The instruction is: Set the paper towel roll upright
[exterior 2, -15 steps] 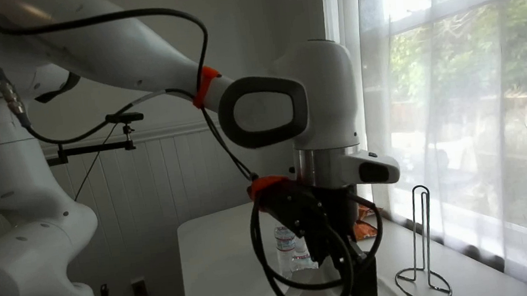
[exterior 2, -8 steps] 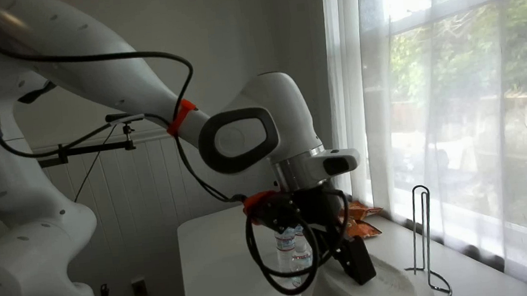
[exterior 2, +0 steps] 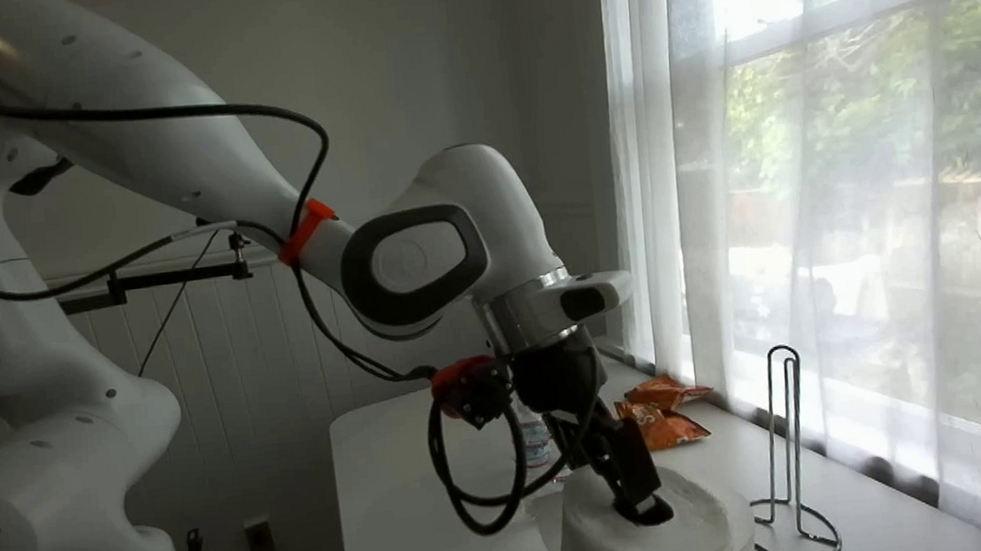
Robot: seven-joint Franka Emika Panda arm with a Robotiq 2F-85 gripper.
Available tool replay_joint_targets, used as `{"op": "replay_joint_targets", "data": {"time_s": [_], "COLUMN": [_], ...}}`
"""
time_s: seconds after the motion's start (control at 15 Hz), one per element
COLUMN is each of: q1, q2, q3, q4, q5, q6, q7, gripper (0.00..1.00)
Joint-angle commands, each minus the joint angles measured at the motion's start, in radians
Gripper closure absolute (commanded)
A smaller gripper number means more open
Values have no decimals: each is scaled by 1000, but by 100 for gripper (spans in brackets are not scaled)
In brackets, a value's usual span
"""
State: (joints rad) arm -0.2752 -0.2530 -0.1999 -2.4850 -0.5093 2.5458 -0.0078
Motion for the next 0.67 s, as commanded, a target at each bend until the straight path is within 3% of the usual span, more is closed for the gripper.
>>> {"op": "replay_joint_targets", "data": {"time_s": [0.0, 0.13, 0.6], "q1": [-18, -20, 2], "q2": [-75, -88, -130], "q3": [14, 13, -16], "q4": [-32, -26, 17], "q5": [-8, -1, 86], "q6": [-16, -27, -98], "q7": [18, 11, -84], "gripper": [5, 0, 0]}}
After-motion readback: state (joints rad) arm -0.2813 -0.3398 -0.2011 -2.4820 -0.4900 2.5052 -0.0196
